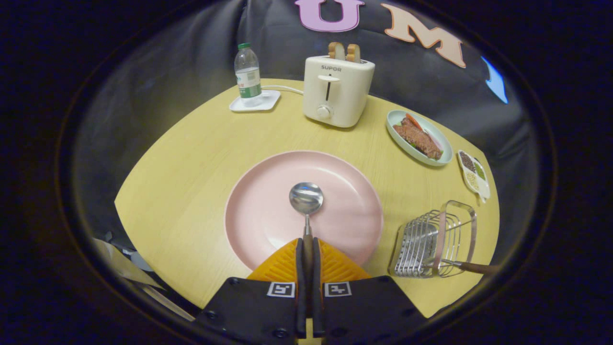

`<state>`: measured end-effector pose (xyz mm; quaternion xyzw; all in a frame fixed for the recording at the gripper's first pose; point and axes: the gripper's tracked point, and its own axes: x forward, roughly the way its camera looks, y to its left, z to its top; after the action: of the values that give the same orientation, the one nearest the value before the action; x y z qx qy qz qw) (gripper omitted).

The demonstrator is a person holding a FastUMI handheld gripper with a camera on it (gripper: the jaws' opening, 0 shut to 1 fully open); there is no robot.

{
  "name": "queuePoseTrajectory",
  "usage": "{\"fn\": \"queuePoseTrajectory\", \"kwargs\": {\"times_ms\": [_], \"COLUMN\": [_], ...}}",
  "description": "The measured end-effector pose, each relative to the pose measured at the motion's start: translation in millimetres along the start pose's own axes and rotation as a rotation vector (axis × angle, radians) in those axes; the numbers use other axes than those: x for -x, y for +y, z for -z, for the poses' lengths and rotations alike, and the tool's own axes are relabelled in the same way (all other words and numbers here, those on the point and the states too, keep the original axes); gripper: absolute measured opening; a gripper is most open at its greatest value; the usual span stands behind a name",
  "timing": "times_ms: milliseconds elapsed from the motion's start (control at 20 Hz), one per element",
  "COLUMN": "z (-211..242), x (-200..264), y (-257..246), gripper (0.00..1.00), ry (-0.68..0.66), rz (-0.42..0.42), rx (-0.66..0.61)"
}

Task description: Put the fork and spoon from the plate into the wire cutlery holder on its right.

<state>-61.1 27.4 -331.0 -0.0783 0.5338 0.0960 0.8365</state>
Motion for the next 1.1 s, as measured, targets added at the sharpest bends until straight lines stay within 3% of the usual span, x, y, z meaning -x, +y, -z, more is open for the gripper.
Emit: {"fn": "queuePoseTrajectory", "kwargs": {"times_ms": [750, 1100], "z": [-11, -10], "x": [64, 90], "y": [-65, -111], "gripper": [0.08, 0.08], "ry": [0.083, 0.111], "rz": [-0.052, -0.053], "rx": [0.068, 0.027]}}
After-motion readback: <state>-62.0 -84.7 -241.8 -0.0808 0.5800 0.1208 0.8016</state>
